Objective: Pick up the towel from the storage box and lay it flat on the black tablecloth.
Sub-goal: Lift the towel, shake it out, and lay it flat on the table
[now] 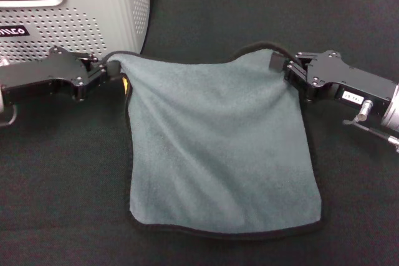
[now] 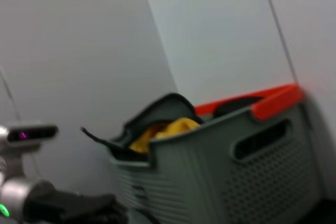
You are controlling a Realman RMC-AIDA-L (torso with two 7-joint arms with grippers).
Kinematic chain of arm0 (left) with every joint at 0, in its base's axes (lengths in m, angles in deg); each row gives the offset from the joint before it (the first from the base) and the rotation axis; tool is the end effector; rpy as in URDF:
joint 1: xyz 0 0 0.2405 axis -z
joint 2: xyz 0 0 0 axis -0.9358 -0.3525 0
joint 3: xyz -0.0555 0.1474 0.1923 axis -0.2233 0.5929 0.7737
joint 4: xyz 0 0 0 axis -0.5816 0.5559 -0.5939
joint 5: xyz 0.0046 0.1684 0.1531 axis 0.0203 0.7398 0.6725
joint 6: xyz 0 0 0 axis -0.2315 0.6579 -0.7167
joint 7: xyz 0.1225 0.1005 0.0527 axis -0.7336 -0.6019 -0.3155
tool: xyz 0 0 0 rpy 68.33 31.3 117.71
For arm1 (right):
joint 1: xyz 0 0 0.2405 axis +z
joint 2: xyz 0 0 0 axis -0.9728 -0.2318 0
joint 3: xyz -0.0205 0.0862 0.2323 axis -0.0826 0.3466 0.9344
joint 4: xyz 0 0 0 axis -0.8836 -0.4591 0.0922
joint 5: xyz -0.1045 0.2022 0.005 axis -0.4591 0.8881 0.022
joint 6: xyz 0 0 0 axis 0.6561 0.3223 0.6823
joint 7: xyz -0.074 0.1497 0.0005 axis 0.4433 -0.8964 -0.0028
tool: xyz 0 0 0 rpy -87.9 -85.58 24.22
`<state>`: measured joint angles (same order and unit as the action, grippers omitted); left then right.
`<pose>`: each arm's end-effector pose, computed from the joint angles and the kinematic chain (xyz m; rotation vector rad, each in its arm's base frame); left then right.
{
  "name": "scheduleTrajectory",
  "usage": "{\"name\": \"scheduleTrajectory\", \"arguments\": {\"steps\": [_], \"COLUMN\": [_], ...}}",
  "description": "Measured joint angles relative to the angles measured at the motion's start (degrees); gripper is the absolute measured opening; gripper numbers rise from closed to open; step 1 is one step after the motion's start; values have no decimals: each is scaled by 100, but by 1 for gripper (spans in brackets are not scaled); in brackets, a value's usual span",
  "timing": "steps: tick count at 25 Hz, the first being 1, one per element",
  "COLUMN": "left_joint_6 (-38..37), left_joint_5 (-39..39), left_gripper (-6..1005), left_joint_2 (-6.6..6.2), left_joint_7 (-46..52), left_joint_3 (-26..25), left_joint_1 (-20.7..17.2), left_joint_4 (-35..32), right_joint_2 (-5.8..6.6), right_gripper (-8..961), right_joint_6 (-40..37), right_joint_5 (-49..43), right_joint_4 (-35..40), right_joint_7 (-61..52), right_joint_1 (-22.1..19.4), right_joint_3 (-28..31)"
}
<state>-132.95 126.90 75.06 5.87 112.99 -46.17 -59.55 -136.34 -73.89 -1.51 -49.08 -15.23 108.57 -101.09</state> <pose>-0.2945 0.3513 0.0383 -2.5290 -0.6312 -0.6566 0.2146 0.3651 -0.0606 -2.4956 0.6144 1.1072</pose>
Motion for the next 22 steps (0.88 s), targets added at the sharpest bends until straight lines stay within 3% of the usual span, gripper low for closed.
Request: {"name": "scheduleTrajectory", "arguments": {"steps": [6,12,22], "left_joint_6": [328,774,1241], "left_joint_5": [463,1264,1525], "left_gripper": [15,15,14], "left_joint_2": [203,489,521], "left_joint_7": [174,362,494], "left_joint_3": [13,21,326], "left_joint_1": [370,773,901], "left_joint_4": [-75,-325,-498], "right_joint_2": [35,168,99], "right_gripper": [135,139,145], "right_joint_6": [286,586,1310], "right_joint_5": [4,-79,-473], "right_joint_4": [-2,-15,-27], "right_joint_7": [606,672,649], "right_joint_1": [2,194,367], "right_joint_3": [306,297,285]}}
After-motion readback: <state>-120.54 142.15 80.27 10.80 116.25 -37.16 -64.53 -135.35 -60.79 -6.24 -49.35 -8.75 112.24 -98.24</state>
